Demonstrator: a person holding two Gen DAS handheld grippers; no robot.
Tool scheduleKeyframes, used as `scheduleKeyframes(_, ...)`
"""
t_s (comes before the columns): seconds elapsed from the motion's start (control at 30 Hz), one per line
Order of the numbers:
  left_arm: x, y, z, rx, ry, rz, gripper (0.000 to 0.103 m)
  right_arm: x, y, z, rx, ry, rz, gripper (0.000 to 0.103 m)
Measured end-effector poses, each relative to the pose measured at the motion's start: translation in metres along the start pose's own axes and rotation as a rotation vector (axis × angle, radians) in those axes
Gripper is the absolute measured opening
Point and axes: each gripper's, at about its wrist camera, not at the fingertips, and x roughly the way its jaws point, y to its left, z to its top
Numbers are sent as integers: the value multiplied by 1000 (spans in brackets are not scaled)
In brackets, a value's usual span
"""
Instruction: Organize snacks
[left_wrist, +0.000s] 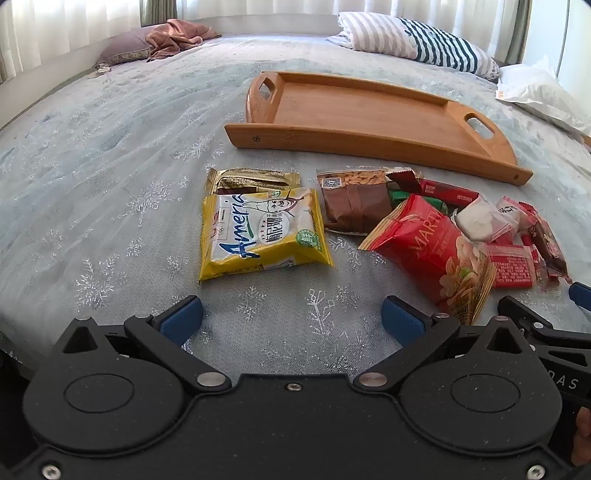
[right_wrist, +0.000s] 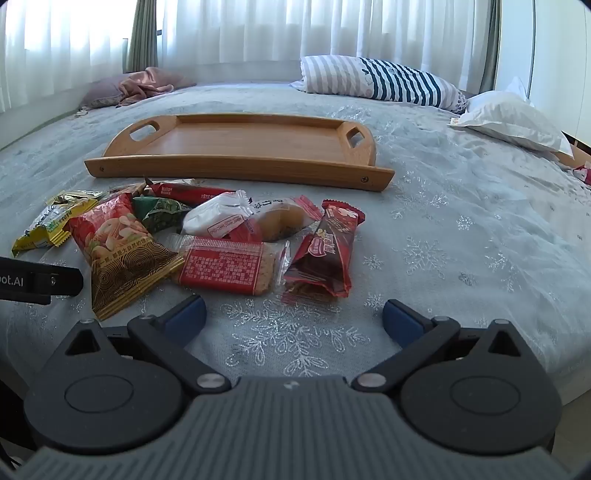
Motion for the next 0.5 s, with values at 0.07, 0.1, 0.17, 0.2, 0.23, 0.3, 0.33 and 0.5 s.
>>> scheduleKeyframes(0.07, 0, 0, 0, 1, -1, 1, 103, 0, 0, 0, 0, 2, 0, 103)
scheduleKeyframes(0.1, 0, 0, 0, 1, -1, 1, 103, 0, 0, 0, -1, 2, 1, 103)
scheduleKeyframes(0.17, -1, 0, -1, 1, 0, 1, 103, 0, 0, 0, -2, 3, 1, 103)
scheduleKeyframes(0.2, -1, 0, -1, 1, -1, 2, 103, 0, 0, 0, -2, 2, 1, 103)
scheduleKeyframes(0.23, -2, 0, -2, 1, -1, 2, 103, -1, 0, -1, -1, -3, -1, 103)
scheduleKeyframes(0.3, 0, 0, 0, 1, 5, 2, 103, -1, 0, -1, -1, -6, -2, 103)
scheduleKeyframes(0.33, 0, 0, 0, 1, 5, 2, 103, -1, 0, -1, -2, -7, -3, 103)
scheduleKeyframes(0.5, 0, 0, 0, 2, 6, 2, 103, -1, 0, 0, -3, -8, -4, 103)
